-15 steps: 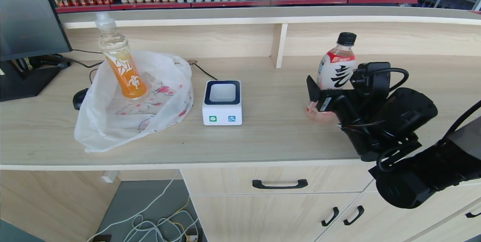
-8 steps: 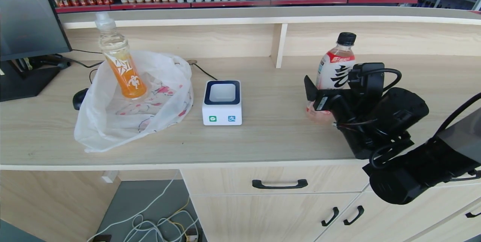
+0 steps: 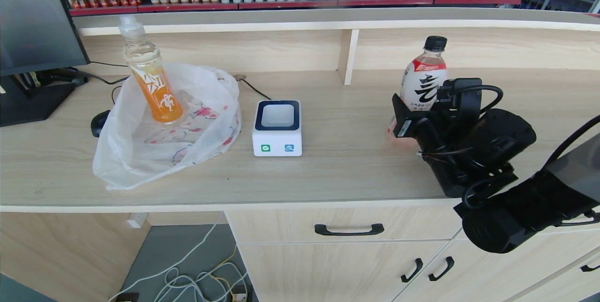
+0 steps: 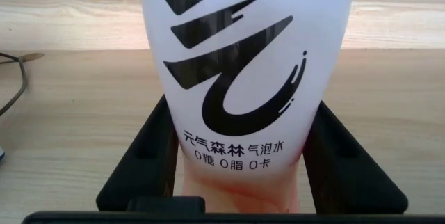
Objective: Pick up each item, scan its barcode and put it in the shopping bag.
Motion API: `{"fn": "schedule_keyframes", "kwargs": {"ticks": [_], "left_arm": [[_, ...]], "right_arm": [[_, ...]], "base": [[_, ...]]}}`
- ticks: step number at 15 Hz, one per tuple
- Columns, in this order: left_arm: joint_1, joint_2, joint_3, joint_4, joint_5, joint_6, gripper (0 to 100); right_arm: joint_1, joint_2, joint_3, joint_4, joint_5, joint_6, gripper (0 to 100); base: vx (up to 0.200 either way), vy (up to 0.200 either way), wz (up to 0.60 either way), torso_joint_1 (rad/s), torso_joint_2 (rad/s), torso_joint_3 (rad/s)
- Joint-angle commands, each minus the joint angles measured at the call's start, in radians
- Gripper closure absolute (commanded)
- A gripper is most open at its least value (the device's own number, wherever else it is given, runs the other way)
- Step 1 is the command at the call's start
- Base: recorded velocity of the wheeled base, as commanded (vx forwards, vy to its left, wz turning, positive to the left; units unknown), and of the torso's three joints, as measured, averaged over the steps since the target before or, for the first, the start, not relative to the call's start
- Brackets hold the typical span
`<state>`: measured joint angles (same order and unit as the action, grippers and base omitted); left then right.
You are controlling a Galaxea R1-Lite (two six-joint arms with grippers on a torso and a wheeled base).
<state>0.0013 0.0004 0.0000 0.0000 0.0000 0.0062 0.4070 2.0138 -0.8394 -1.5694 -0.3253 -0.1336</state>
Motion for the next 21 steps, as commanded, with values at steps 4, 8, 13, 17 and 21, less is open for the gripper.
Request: {"fn": "schedule_keyframes", "kwargs": {"ticks": [4, 8, 13, 17, 21], "left_arm": [[0.000, 0.000, 0.000, 0.000, 0.000, 0.000, 0], [0.000, 0.000, 0.000, 0.000, 0.000, 0.000, 0], [0.000, 0.000, 0.000, 0.000, 0.000, 0.000, 0], [0.000, 0.000, 0.000, 0.000, 0.000, 0.000, 0], [0.000, 0.000, 0.000, 0.000, 0.002, 0.000, 0]], "right_arm": [[0.003, -0.029, 0.000, -0.001, 0.000, 0.002, 100], [0.003, -0.050, 0.006, -0.001, 0.000, 0.003, 100], [0.003, -0.095, 0.034, -0.001, 0.000, 0.006, 100], [0.007, -0.178, 0.121, -0.001, 0.000, 0.008, 100], [0.049, -0.280, 0.232, -0.001, 0.000, 0.006, 100]], "base": [[0.000, 0.000, 0.00, 0.000, 0.00, 0.000], [0.000, 0.000, 0.00, 0.000, 0.00, 0.000], [0.000, 0.000, 0.00, 0.000, 0.00, 0.000], [0.000, 0.000, 0.00, 0.000, 0.00, 0.000], [0.000, 0.000, 0.00, 0.000, 0.00, 0.000]]}}
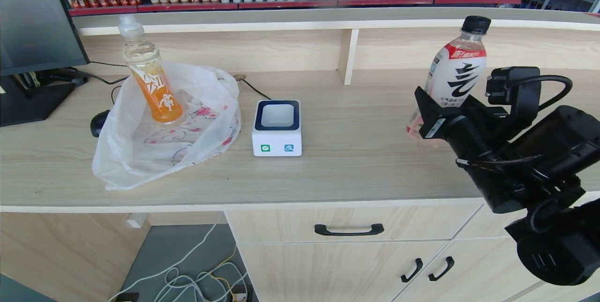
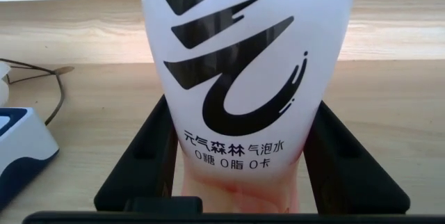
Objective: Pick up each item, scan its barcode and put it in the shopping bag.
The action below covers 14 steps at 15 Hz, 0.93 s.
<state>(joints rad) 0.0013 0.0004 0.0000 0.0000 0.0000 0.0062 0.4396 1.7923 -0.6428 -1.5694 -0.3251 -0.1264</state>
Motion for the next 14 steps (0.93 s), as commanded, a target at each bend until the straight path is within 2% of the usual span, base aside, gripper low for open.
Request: {"fn": "schedule_keyframes", "kwargs": {"ticks": [1, 4, 6, 9, 14], "left_arm": [[0.000, 0.000, 0.000, 0.000, 0.000, 0.000, 0], [0.000, 0.000, 0.000, 0.000, 0.000, 0.000, 0], [0.000, 0.000, 0.000, 0.000, 0.000, 0.000, 0], [0.000, 0.000, 0.000, 0.000, 0.002, 0.000, 0], [0.000, 0.000, 0.000, 0.000, 0.000, 0.000, 0]], "right_arm": [[0.024, -0.085, 0.058, -0.001, 0.000, -0.001, 100], [0.041, -0.180, 0.164, -0.001, 0.001, 0.001, 100], [0.099, -0.254, 0.239, -0.001, 0.001, 0.001, 100], [0.131, -0.329, 0.325, -0.001, 0.003, 0.002, 100], [0.194, -0.389, 0.411, -0.001, 0.008, 0.002, 100]], "base": [[0.000, 0.000, 0.00, 0.000, 0.00, 0.000], [0.000, 0.000, 0.00, 0.000, 0.00, 0.000], [0.000, 0.000, 0.00, 0.000, 0.00, 0.000], [0.000, 0.000, 0.00, 0.000, 0.00, 0.000], [0.000, 0.000, 0.00, 0.000, 0.00, 0.000]]}}
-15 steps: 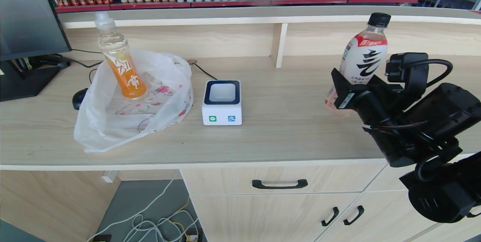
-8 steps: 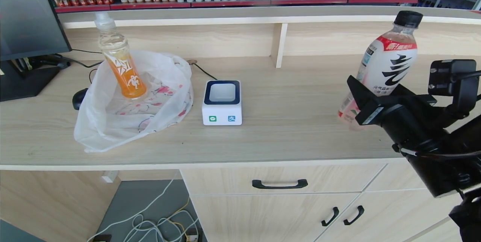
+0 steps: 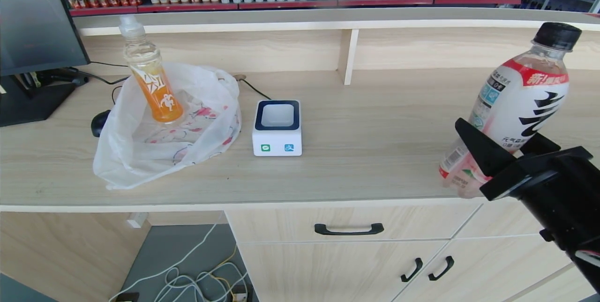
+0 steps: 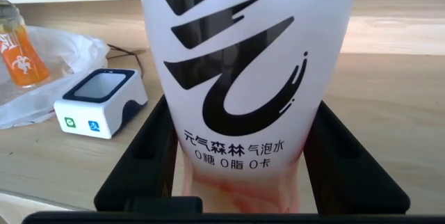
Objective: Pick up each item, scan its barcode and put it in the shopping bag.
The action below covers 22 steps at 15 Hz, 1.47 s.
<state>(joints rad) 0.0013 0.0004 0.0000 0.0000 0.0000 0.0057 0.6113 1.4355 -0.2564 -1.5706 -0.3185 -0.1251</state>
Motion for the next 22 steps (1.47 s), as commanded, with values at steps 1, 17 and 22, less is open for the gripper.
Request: {"fn": "schedule_keyframes", "kwargs": {"ticks": [1, 17, 22], "left_arm": [[0.000, 0.000, 0.000, 0.000, 0.000, 0.000, 0], [0.000, 0.000, 0.000, 0.000, 0.000, 0.000, 0], [0.000, 0.000, 0.000, 0.000, 0.000, 0.000, 0]], "right_arm": [[0.061, -0.038, 0.042, 0.000, 0.001, 0.004, 100], [0.257, 0.077, -0.153, 0.000, 0.286, 0.213, 100], [0.240, 0.088, -0.184, 0.000, 0.338, 0.279, 100]], "base": [[0.000, 0.000, 0.00, 0.000, 0.00, 0.000], [0.000, 0.000, 0.00, 0.000, 0.00, 0.000], [0.000, 0.000, 0.00, 0.000, 0.00, 0.000]]}}
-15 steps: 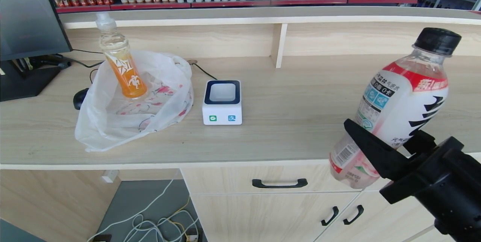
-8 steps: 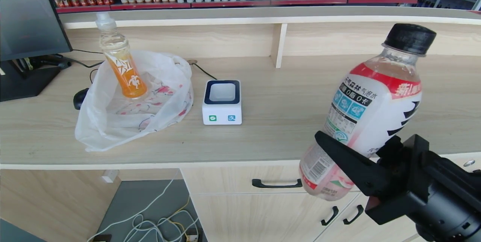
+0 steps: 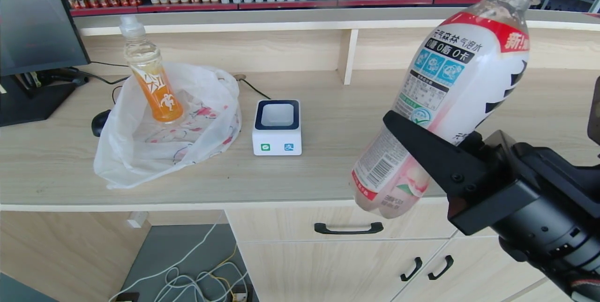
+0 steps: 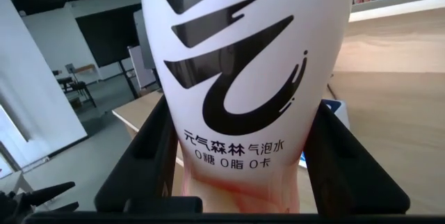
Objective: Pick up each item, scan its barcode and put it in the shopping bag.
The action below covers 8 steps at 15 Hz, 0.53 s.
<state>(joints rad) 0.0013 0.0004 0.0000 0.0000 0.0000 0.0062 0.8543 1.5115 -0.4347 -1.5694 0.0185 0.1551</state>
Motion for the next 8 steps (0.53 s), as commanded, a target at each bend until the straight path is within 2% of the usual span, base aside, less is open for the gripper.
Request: {"fn": "schedule_keyframes", "kwargs": {"ticks": [1, 8], "left_arm": [[0.000, 0.000, 0.000, 0.000, 0.000, 0.000, 0], [0.000, 0.000, 0.000, 0.000, 0.002, 0.000, 0]], "right_arm": [[-0.003, 0.012, -0.004, -0.001, 0.001, 0.020, 100], [0.002, 0.007, -0.004, -0.001, 0.017, 0.032, 100]], "base": [[0.000, 0.000, 0.00, 0.000, 0.00, 0.000], [0.000, 0.000, 0.00, 0.000, 0.00, 0.000]]}}
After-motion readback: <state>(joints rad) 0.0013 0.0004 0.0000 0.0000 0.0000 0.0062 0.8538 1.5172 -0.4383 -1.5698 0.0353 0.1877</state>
